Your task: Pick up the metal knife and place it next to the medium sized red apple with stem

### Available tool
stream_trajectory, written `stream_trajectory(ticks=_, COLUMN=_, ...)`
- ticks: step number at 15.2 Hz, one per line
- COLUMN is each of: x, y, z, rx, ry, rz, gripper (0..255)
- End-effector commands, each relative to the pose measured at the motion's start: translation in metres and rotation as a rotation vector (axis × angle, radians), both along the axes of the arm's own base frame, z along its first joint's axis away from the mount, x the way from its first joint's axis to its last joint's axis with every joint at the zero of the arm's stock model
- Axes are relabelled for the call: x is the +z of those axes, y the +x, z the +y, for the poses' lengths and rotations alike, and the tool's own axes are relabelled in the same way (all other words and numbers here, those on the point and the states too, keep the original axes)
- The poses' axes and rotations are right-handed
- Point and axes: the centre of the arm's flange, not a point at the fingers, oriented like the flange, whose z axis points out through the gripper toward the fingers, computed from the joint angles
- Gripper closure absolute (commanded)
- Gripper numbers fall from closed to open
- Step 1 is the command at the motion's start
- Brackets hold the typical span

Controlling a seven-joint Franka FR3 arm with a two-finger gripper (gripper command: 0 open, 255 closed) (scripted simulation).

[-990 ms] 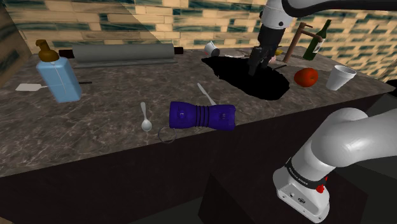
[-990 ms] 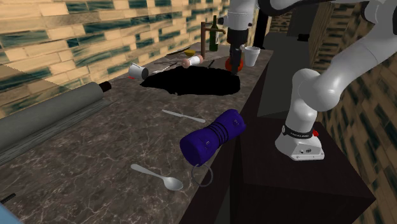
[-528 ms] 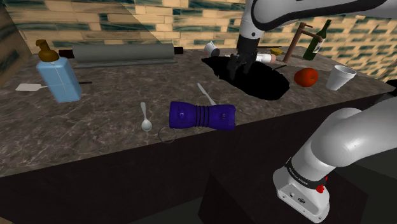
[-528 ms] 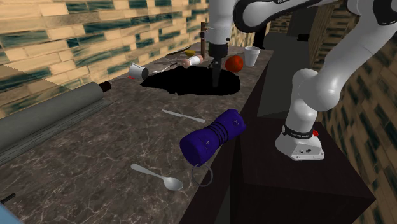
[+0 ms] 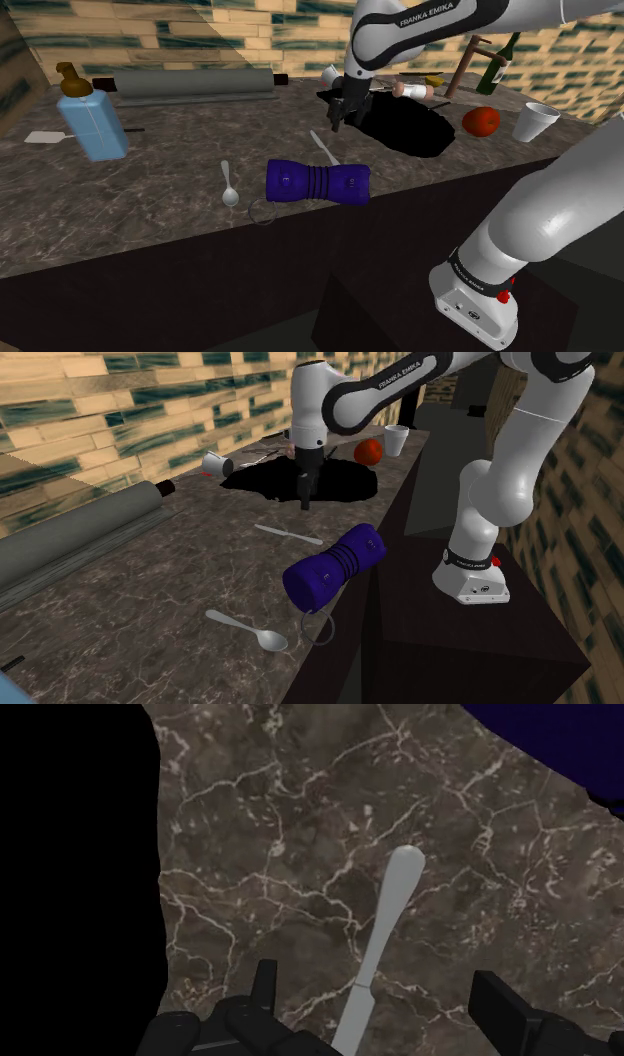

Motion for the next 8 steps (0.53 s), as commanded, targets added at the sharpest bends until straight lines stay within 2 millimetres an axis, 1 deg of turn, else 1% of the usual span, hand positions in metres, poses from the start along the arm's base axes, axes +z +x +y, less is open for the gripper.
stream_trajectory(ticks=1, x=-0.016, y=0.021, z=0.004, rx=-0.021, ry=0.009, rz=0.000, gripper=0)
stream_trajectory(ticks=6, x=-0.055, y=0.072, z=0.008, rx=-0.070, ry=0.031, rz=0.001, gripper=0)
stream_trajectory(ticks=8, x=-0.066, y=0.072, z=0.008, rx=-0.070, ry=0.031, rz=0.001, gripper=0)
